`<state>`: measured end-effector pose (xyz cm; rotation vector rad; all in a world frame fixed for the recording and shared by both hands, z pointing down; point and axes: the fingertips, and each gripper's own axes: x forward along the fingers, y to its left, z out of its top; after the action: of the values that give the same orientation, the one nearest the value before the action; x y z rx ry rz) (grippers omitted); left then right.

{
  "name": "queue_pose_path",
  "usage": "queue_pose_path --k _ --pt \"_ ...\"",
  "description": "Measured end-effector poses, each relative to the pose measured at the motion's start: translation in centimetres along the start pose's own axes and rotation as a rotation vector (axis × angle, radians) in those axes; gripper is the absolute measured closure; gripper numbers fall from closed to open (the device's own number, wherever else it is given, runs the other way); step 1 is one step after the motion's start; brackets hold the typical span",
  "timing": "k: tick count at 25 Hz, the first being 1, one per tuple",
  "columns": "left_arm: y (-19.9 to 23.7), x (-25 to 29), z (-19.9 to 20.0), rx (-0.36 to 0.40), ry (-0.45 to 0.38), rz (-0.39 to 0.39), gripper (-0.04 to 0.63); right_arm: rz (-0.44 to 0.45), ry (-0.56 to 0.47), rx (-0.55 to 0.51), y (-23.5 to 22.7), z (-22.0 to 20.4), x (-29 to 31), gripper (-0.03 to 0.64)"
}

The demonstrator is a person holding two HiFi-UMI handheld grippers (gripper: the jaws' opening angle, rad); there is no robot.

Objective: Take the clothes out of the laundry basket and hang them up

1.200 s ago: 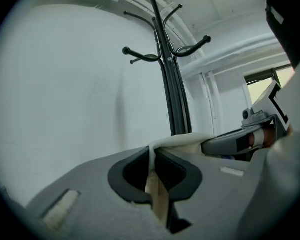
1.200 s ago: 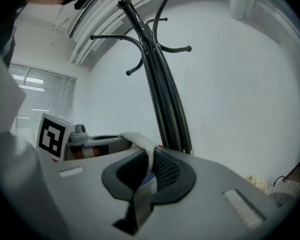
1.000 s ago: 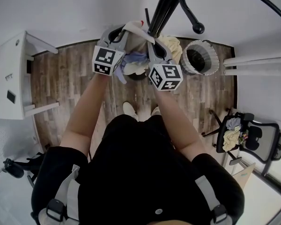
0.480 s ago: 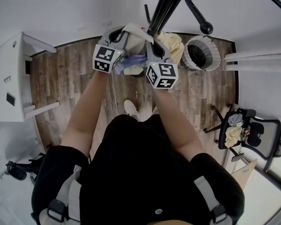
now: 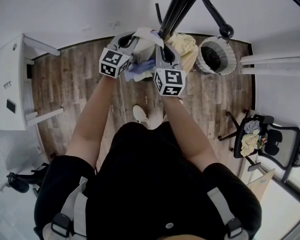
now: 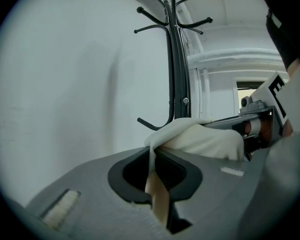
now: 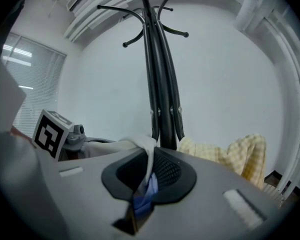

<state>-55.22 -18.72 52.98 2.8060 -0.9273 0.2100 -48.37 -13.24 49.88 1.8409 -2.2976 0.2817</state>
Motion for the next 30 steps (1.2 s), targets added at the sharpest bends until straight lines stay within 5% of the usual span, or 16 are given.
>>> queue_pose_path --k 13,30 --pt "1.1 -1.6 -1.6 -0.015 0.015 0.054 0.443 -0.006 0.026 -0.032 0.1 -1.0 -0.7 0.541" --pt "1.3 -6.5 -1.2 -0.093 -0.038 0.135 0.402 0.053 0.044 -0.055 0.4 -1.5 -1.4 0.503"
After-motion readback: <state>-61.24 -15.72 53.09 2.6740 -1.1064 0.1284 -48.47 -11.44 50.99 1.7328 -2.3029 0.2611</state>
